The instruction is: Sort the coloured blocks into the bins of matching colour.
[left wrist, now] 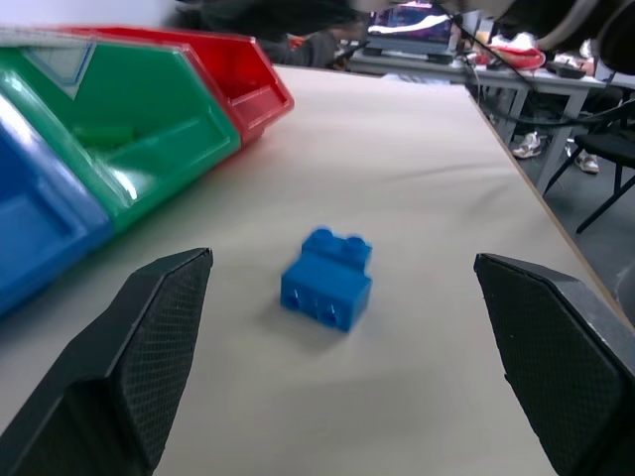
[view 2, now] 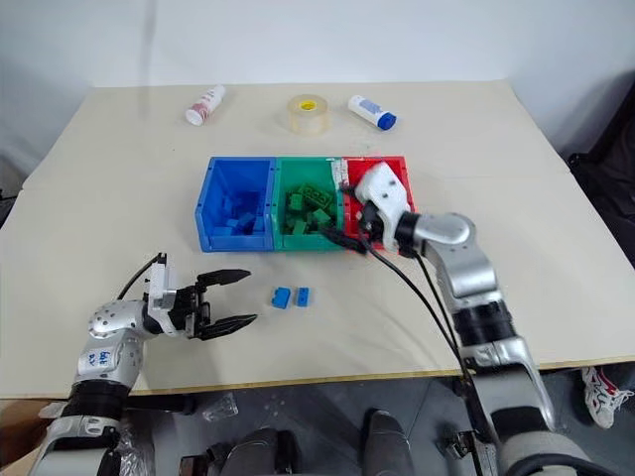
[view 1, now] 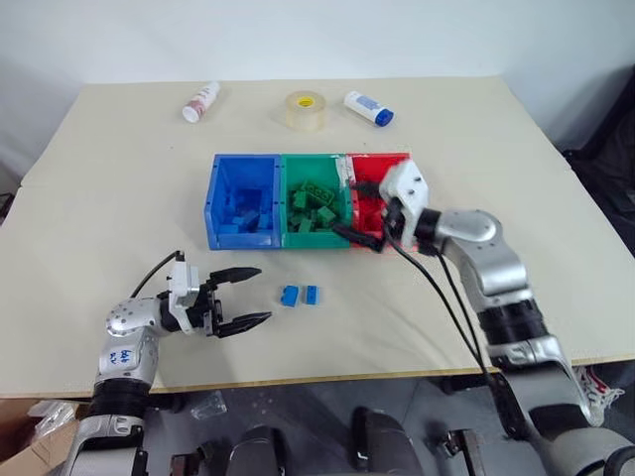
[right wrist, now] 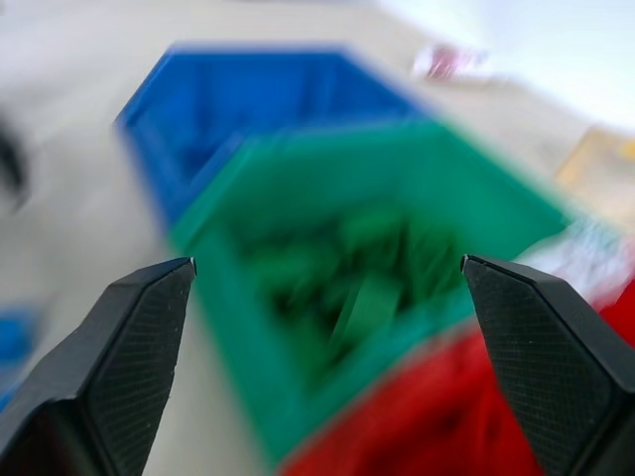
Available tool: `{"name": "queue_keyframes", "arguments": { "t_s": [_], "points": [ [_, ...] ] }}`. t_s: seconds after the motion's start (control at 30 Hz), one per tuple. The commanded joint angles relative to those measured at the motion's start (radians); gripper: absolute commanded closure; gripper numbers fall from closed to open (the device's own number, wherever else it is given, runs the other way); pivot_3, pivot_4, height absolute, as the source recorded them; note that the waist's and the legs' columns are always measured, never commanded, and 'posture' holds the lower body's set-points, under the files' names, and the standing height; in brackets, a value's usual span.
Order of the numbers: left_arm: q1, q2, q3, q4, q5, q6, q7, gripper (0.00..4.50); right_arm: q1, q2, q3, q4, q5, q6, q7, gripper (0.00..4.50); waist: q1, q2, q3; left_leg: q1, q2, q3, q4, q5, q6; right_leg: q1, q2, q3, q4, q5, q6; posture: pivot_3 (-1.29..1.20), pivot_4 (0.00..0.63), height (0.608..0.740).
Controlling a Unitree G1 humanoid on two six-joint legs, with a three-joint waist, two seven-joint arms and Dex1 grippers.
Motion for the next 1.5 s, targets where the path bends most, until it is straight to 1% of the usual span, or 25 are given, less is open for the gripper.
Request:
{"name": "queue_keyframes", "arguments": {
  "t_s": [0.03, 0.13, 0.27, 0.37, 0.53, 0.7, 0.83, 0.93, 1.03, 1.17, 1.33, 1.43, 1.5],
  "points": [
    [0.02, 0.018, 0.01, -0.047, -0.011, 0.003, -0.004, 0.0, 0.097, -0.102, -0.049, -0.159, 0.087, 0.032, 0.114, 0.02, 0.001, 0.0, 0.0, 0.0, 0.0, 0.0, 0.0, 0.0, 0.0, 0.0, 0.0, 0.0, 0.0, 0.0, 0.0, 0.0, 0.15, 0.74],
    [0.051, 0.043, 0.026, -0.074, -0.013, 0.011, 0.001, 0.0, 0.206, -0.194, -0.085, -0.21, 0.136, 0.025, 0.198, 0.02, 0.001, 0.0, 0.0, 0.001, 0.0, 0.0, 0.0, 0.0, 0.0, 0.0, 0.0, 0.0, 0.0, 0.0, 0.0, 0.0, 0.15, 0.74],
    [0.114, 0.089, 0.057, -0.126, -0.02, 0.029, 0.021, 0.0, 0.293, -0.265, -0.123, -0.21, 0.164, -0.002, 0.26, 0.02, 0.0, 0.0, 0.0, 0.001, 0.0, 0.0, 0.0, 0.0, 0.0, 0.0, 0.0, 0.0, 0.0, 0.0, 0.0, 0.0, 0.15, 0.74],
    [0.219, 0.144, 0.119, -0.189, -0.042, 0.044, 0.025, 0.0, 0.344, -0.305, -0.155, -0.201, 0.185, -0.01, 0.297, 0.02, -0.001, 0.0, 0.0, 0.001, 0.0, 0.0, 0.0, 0.0, 0.0, 0.0, 0.0, 0.0, 0.0, 0.0, 0.0, 0.0, 0.15, 0.74],
    [0.359, 0.194, 0.182, -0.273, -0.064, 0.069, 0.037, 0.0, 0.361, -0.319, -0.17, -0.193, 0.206, -0.023, 0.329, 0.02, 0.002, 0.0, 0.0, 0.002, 0.001, 0.0, 0.0, -0.001, 0.0, 0.001, 0.0, 0.001, -0.001, 0.0, 0.0, 0.0, 0.15, 0.74],
    [0.398, 0.2, 0.192, -0.356, -0.062, 0.1, 0.086, 0.0, 0.328, -0.304, -0.158, -0.171, 0.205, -0.023, 0.335, 0.02, 0.024, 0.0, 0.0, 0.002, 0.001, 0.0, 0.001, -0.001, 0.0, 0.001, 0.0, 0.001, -0.001, 0.0, 0.0, 0.0, 0.15, 0.74],
    [0.354, 0.19, 0.121, -0.419, -0.026, 0.128, 0.117, 0.0, 0.304, -0.285, -0.145, -0.16, 0.203, -0.033, 0.343, 0.02, 0.025, 0.0, 0.0, 0.002, 0.001, 0.0, 0.001, -0.001, 0.0, 0.001, 0.0, 0.0, -0.001, 0.0, 0.0, 0.0, 0.15, 0.74],
    [0.262, 0.162, 0.042, -0.42, 0.003, 0.14, 0.142, 0.0, 0.301, -0.28, -0.154, -0.175, 0.209, -0.029, 0.338, 0.02, 0.028, 0.0, 0.0, 0.002, 0.001, 0.0, 0.001, -0.001, 0.0, 0.001, 0.0, 0.0, -0.001, 0.0, 0.0, 0.0, 0.15, 0.74],
    [0.176, 0.129, -0.022, -0.381, 0.066, 0.146, 0.2, 0.0, 0.304, -0.277, -0.162, -0.189, 0.21, -0.028, 0.32, 0.02, 0.026, 0.0, 0.0, 0.002, 0.0, 0.0, 0.001, -0.001, 0.0, 0.002, 0.0, 0.0, -0.001, 0.0, 0.0, 0.0, 0.15, 0.74],
    [0.082, 0.092, -0.104, -0.326, 0.121, 0.136, 0.216, 0.0, 0.322, -0.269, -0.173, -0.208, 0.207, -0.033, 0.284, 0.02, 0.023, 0.0, 0.0, 0.002, 0.0, 0.0, 0.001, -0.001, 0.0, 0.001, 0.0, 0.0, -0.001, 0.0, 0.0, 0.0, 0.15, 0.74],
    [-0.07, 0.046, -0.24, -0.191, 0.285, 0.125, 0.274, 0.0, 0.398, -0.25, -0.199, -0.285, 0.216, -0.022, 0.208, 0.02, 0.03, 0.0, 0.0, 0.002, 0.0, 0.0, 0.001, -0.001, 0.0, 0.002, 0.0, 0.0, -0.001, 0.0, 0.0, 0.0, 0.15, 0.74],
    [-0.12, 0.034, -0.28, -0.132, 0.303, 0.107, 0.243, 0.0, 0.428, -0.242, -0.206, -0.313, 0.218, -0.018, 0.174, 0.02, 0.03, 0.0, 0.0, 0.001, 0.0, 0.0, 0.001, -0.001, 0.0, 0.002, 0.0, 0.0, -0.001, 0.0, 0.0, 0.0, 0.15, 0.74],
    [-0.145, 0.022, -0.289, -0.092, 0.304, 0.085, 0.231, 0.39, 0.444, -0.239, -0.208, -0.328, 0.22, -0.018, 0.157, 0.0, 0.029, 0.0, 0.0, 0.001, 0.0, 0.0, 0.001, -0.001, 0.0, 0.002, 0.0, 0.0, -0.001, 0.0, 0.0, 0.0, 0.15, 0.74]
  ]
}}
